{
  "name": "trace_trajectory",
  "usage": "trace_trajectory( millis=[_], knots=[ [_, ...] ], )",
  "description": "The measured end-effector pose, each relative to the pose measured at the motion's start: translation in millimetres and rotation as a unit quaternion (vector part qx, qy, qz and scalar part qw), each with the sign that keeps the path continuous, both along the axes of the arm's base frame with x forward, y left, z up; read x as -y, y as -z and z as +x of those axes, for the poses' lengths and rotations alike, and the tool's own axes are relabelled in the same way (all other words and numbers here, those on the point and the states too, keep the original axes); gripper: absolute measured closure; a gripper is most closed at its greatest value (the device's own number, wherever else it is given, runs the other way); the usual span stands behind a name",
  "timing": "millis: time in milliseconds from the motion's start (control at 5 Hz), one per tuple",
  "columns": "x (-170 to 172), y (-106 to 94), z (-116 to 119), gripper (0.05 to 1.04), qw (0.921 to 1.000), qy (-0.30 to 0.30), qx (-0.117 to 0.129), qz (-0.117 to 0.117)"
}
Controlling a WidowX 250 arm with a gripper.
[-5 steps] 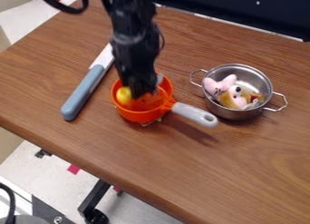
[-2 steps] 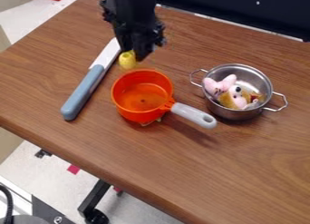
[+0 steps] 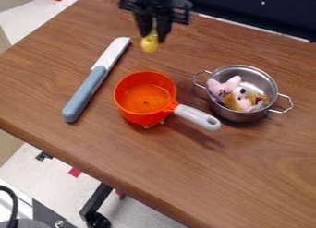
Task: Gethe yellow knife out of the red pot
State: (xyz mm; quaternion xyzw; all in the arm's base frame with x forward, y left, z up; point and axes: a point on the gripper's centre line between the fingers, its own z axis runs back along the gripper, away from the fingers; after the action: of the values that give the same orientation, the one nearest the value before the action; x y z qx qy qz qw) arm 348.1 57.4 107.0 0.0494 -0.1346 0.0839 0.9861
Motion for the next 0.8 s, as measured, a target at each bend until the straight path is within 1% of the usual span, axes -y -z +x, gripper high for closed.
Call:
trace_trajectory(
  millis=[200, 400, 600, 800],
  knots=[
    [-5, 21.5, 31, 0.801, 0.9997, -0.016, -0.016, 0.008],
    [-9, 45.5, 47, 0.801, 0.9991, -0.016, -0.014, 0.036],
    [-13, 52.6, 51, 0.801, 0.9991, -0.007, -0.002, 0.041],
    [-13, 62.6, 38, 0.801, 0.9993, 0.005, -0.031, 0.02]
  ],
)
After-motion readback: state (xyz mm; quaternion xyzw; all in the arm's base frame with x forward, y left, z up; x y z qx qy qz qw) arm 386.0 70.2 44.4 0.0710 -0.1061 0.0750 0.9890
